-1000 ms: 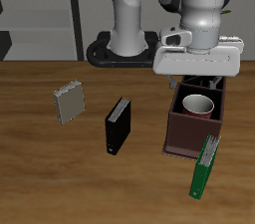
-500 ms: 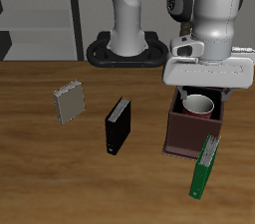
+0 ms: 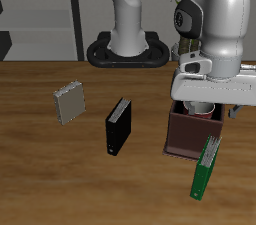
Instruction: Place the red mug into the left desk caddy's right compartment and place the green book into the left desk caddy's back compartment
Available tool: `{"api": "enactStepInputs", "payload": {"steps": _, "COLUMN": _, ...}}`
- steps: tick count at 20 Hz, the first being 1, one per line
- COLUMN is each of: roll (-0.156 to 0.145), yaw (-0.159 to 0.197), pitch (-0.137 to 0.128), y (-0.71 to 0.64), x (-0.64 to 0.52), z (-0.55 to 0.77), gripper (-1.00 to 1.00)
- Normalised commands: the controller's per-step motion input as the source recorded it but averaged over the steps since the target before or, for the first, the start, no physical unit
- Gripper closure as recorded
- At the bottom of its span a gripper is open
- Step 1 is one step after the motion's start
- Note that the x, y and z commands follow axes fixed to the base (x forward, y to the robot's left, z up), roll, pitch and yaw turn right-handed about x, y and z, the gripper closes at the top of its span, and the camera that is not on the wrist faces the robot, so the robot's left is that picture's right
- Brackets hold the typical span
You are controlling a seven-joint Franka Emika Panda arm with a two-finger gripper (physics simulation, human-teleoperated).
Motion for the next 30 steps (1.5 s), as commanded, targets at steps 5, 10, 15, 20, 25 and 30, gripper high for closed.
{"api": "enactStepInputs", "payload": {"steps": 5, "roll": 0.017, "yaw": -0.052, "pitch": -0.012, "y": -0.01, "x": 0.08, "z": -0.13, "gripper": -1.00}}
{"api": "enactStepInputs", "payload": {"steps": 10, "roll": 0.001, "yaw": -0.055, "pitch": 0.012, "y": -0.15, "x": 0.22, "z": -0.10, "gripper": -1.00}}
{"api": "enactStepInputs", "payload": {"steps": 15, "roll": -0.014, "yaw": -0.014, "pitch": -0.007, "y": -0.10, "x": 0.13, "z": -0.13, "gripper": -1.00}}
{"api": "enactStepInputs", "payload": {"steps": 20, "roll": 0.008, "yaw": -0.004, "pitch": 0.003, "y": 0.03, "x": 0.09, "z": -0.22, "gripper": -1.00}}
{"api": "enactStepInputs", "payload": {"steps": 25, "roll": -0.006, "yaw": -0.020, "pitch": 0.028, "y": 0.03, "x": 0.09, "z": -0.27, "gripper": -1.00}}
{"api": "enactStepInputs", "payload": {"steps": 30, "roll": 0.001, "yaw": -0.012, "pitch": 0.015, "y": -0.01, "x": 0.07, "z": -0.20, "gripper": -1.00}}
